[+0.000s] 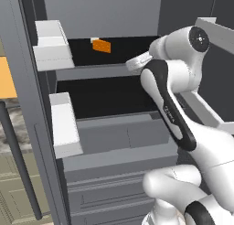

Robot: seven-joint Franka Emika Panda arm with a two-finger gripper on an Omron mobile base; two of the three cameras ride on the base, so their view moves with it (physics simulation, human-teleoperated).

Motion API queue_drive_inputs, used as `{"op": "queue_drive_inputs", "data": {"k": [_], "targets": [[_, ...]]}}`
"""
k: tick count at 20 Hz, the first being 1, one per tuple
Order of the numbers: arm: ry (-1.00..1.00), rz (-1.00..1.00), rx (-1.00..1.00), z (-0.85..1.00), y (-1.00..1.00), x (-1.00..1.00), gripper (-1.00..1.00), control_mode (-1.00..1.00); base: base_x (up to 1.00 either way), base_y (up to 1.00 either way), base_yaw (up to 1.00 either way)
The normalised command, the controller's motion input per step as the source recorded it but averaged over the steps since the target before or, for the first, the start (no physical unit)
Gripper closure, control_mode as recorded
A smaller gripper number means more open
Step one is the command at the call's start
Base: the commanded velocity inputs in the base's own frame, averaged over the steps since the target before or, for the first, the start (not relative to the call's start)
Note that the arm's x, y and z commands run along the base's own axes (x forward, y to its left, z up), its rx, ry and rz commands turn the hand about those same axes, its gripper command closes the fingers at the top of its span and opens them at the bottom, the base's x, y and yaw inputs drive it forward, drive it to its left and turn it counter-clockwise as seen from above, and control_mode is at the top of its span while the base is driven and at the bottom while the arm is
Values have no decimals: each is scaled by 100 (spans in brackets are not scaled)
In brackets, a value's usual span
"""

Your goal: Pick the cheese from the fridge and the cheese grater from the cabinet and place them next to the salad bowl.

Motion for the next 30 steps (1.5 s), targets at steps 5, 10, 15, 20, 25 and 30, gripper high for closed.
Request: {"op": "queue_drive_inputs", "data": {"k": [5, 10, 15, 20, 25, 30], "targets": [[8, 0, 5, 20, 19, 52, -100, -100, 0, 0, 0], [11, 0, 5, 3, 2, 61, -100, -100, 0, 0, 0], [0, 0, 0, 0, 7, 71, -100, -100, 0, 0, 0], [0, 0, 0, -9, 10, 65, -100, -100, 0, 0, 0], [5, 0, 2, -8, 23, 63, -100, -100, 0, 0, 0], [2, 0, 0, -14, 14, 59, -100, -100, 0, 0, 0]]}}
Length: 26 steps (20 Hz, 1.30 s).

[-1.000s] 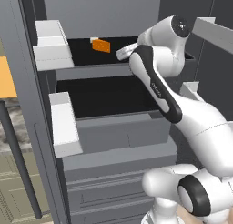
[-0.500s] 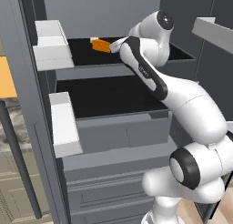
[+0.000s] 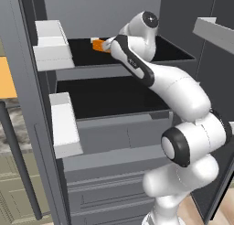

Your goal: Pick the cheese from the fridge and the cheese grater from the cabinet and place them next to the salad bowl.

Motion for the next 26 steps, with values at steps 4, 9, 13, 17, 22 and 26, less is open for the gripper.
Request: {"op": "queue_drive_inputs", "data": {"k": [4, 9, 13, 17, 22, 26], "targets": [[1, 0, 0, -8, 6, 61, -100, -100, 0, 0, 0], [2, 0, 0, -10, 9, 67, -100, -100, 0, 0, 0], [2, 0, 0, -15, 21, 62, -100, -100, 0, 0, 0], [1, 0, 0, -7, 24, 51, -100, -100, 0, 0, 0], [4, 0, 0, -17, 23, 54, 100, -100, 0, 0, 0], [3, 0, 0, -16, 30, 27, 100, -100, 0, 0, 0]]}}
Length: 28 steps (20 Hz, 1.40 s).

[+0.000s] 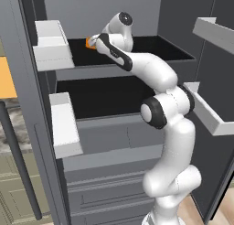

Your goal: Pick the cheese from the fridge and the cheese grater from the cabinet and place them next to the salad bowl.

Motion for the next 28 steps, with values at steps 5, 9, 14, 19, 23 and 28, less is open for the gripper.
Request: {"op": "queue_drive_inputs", "data": {"k": [5, 9, 14, 19, 23, 28], "targets": [[4, 0, 0, -28, 35, 14, 100, -100, 0, 0, 0], [4, 0, 1, -33, 34, 4, 100, -100, 0, 0, 0], [-8, 0, 0, -19, 6, -20, 100, -100, 0, 0, 0], [-21, -9, 0, -5, -1, -80, 100, -100, 0, 0, 0], [-23, -9, 4, -27, -13, -100, 100, -100, 0, 0, 0], [-22, -12, 13, -4, -29, -100, 100, -100, 0, 0, 0]]}}
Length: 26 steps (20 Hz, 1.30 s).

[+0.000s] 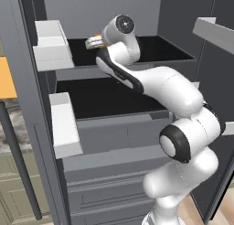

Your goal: Pick the cheese from the fridge and the cheese grater from the cabinet and place them next to the salad bowl.

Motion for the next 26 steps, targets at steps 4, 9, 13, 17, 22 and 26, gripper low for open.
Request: {"op": "queue_drive_inputs", "data": {"k": [4, 9, 13, 17, 22, 26], "targets": [[-16, -11, 18, 28, -28, -100, 100, -100, 0, 0, 0], [4, -14, 25, 51, -25, -100, 100, -100, 0, 0, 0], [27, -15, 25, 53, -37, -100, 100, -100, 0, 0, 0], [31, -15, 13, 19, -33, -100, 100, -100, 0, 0, 0], [13, -6, 1, -16, -29, -100, 100, -100, 0, 0, 0], [0, 17, 0, -23, -3, -88, 100, -100, 0, 0, 0]]}}
